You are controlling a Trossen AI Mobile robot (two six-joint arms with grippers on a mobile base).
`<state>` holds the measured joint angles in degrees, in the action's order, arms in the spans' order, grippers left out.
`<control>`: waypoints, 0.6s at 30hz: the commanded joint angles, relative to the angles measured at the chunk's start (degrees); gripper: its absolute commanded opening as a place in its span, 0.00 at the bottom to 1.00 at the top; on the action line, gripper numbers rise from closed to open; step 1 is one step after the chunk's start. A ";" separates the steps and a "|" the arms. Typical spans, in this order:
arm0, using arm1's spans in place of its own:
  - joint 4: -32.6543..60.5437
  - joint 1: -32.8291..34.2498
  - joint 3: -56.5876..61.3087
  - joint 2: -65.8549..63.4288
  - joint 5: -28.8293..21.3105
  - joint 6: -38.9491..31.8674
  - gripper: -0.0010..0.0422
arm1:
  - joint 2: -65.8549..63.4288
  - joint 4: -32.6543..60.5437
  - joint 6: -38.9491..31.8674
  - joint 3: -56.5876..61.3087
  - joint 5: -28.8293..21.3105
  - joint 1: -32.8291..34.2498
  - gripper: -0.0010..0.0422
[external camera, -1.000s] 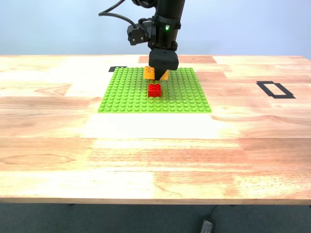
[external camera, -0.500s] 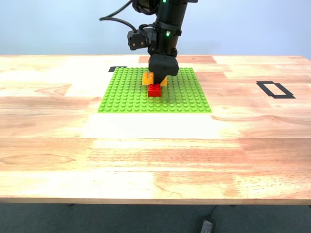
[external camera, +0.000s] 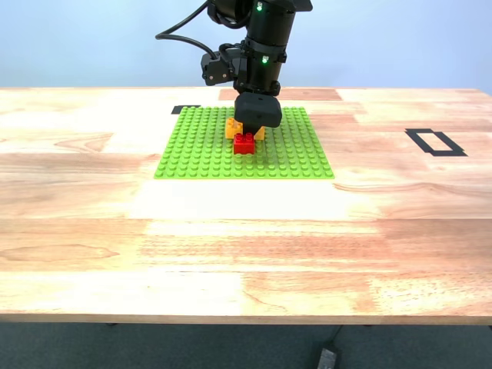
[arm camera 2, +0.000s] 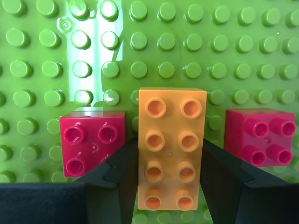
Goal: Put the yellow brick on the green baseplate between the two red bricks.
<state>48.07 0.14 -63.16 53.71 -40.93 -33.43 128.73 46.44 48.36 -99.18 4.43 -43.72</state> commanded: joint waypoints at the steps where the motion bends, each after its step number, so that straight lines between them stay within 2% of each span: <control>1: 0.00 -0.02 -0.02 0.00 0.00 -0.02 0.02 | 0.09 -0.63 -0.20 0.09 -0.35 -0.07 0.33; 6: -0.02 -0.02 -0.02 0.00 0.00 -0.02 0.02 | -0.20 -0.66 -0.24 0.11 -0.31 -0.09 0.41; 18: 0.00 -0.02 -0.02 0.00 0.00 -0.02 0.02 | -2.38 -1.49 -1.38 0.90 -0.37 -0.07 0.47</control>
<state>48.07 0.14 -63.16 53.71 -40.91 -33.45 127.04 44.82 46.94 -98.30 4.21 -43.77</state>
